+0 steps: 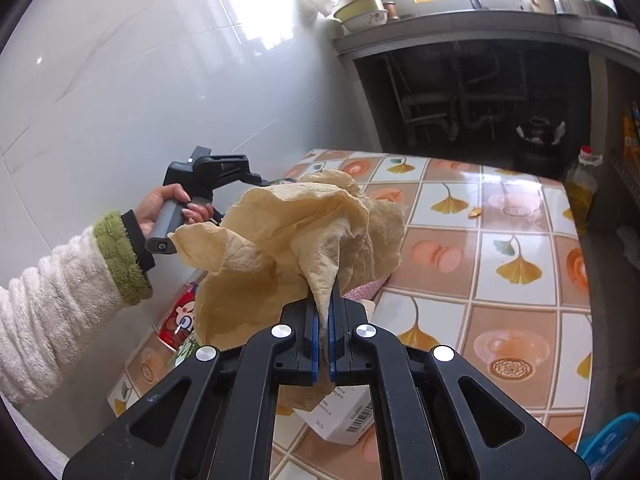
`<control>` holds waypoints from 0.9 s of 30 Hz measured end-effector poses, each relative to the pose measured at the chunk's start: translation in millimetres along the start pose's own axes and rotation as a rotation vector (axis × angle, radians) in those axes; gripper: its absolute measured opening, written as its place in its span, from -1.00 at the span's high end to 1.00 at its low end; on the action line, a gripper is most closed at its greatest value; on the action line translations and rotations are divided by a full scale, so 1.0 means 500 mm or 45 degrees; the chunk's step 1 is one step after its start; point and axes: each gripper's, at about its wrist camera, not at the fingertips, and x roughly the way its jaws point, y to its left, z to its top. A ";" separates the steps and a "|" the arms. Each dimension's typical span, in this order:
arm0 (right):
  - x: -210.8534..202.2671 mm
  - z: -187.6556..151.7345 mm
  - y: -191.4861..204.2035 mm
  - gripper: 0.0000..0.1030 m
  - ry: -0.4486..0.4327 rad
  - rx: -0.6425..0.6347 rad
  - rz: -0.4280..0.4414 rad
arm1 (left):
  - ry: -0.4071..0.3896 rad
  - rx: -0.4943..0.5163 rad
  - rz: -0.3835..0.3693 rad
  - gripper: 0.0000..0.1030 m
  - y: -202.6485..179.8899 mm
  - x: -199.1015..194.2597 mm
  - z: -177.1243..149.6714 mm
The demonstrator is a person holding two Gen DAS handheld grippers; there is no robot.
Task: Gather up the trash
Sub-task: 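Grasp the red snack bag with the left tool while the right tool holds the paper, then carry the red snack bag and tan paper over the blue wastebasket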
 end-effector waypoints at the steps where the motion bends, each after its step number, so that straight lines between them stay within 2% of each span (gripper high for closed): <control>1: 0.003 0.000 -0.003 0.96 0.003 0.007 0.004 | 0.006 -0.003 0.003 -0.16 0.001 0.004 0.001; 4: 0.005 -0.001 -0.003 0.96 0.002 0.012 0.001 | 0.031 -0.014 -0.016 0.15 0.003 0.009 0.000; 6: 0.005 -0.001 -0.003 0.96 -0.001 0.014 0.001 | 0.043 -0.007 -0.020 0.52 0.009 0.009 -0.003; 9: 0.003 -0.001 -0.002 0.96 -0.004 0.019 -0.004 | 0.034 0.005 -0.047 0.74 0.011 -0.002 -0.008; 12: -0.007 -0.003 0.002 0.96 -0.009 0.025 -0.004 | 0.002 0.019 -0.085 0.87 0.010 -0.018 -0.012; 15: -0.017 -0.005 0.006 0.96 -0.018 0.020 -0.006 | -0.046 0.030 -0.166 0.97 0.006 -0.042 -0.021; 19: -0.029 -0.007 0.012 0.96 -0.032 0.009 -0.014 | -0.106 0.044 -0.291 0.99 -0.003 -0.085 -0.039; 27: -0.066 -0.014 0.028 0.96 -0.072 -0.001 -0.052 | -0.227 0.129 -0.468 1.00 -0.054 -0.179 -0.070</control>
